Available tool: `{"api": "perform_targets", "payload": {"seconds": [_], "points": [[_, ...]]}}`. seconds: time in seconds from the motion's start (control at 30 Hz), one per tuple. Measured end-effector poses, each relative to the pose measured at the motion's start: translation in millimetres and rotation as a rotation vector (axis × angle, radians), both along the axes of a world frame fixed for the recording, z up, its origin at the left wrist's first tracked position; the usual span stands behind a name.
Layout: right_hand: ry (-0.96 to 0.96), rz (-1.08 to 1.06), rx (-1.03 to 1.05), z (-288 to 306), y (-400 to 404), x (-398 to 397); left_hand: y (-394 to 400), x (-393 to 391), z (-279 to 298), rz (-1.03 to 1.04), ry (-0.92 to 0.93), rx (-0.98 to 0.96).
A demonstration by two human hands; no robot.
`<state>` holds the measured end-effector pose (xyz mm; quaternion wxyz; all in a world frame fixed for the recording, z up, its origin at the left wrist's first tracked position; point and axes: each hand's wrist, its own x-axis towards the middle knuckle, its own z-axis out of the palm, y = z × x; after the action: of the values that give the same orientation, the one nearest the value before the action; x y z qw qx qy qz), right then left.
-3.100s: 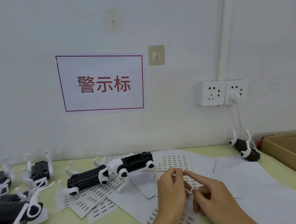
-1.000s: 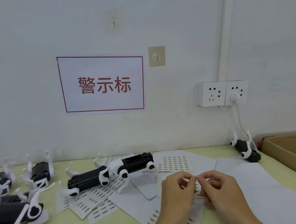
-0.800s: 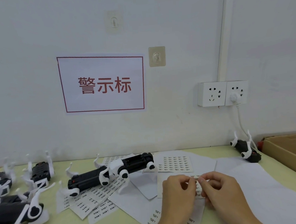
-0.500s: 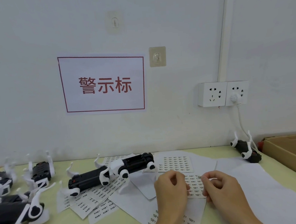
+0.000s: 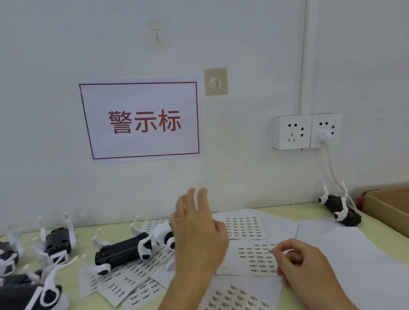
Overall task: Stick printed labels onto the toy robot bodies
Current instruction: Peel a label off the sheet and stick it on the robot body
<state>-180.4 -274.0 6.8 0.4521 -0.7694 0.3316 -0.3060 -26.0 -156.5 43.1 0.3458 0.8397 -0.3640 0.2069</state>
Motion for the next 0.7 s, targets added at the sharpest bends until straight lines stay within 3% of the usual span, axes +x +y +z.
{"api": "perform_targets", "payload": {"seconds": [0.13, 0.3, 0.57, 0.63, 0.7], "points": [[0.013, 0.005, -0.006, 1, 1, 0, 21, 27, -1, 0.113, 0.094, 0.361], [0.025, 0.008, -0.017, 1, 1, 0, 25, 32, -4, 0.186, -0.082, 0.461], [0.016, 0.008, -0.014, -1, 1, 1, 23, 30, 0, 0.176, -0.153, 0.332], [0.017, 0.009, -0.009, -1, 0, 1, 19, 28, 3, 0.082, -0.051, 0.252], [0.02, 0.01, -0.015, -1, -1, 1, 17, 27, 9, -0.088, 0.228, 0.073]]}}
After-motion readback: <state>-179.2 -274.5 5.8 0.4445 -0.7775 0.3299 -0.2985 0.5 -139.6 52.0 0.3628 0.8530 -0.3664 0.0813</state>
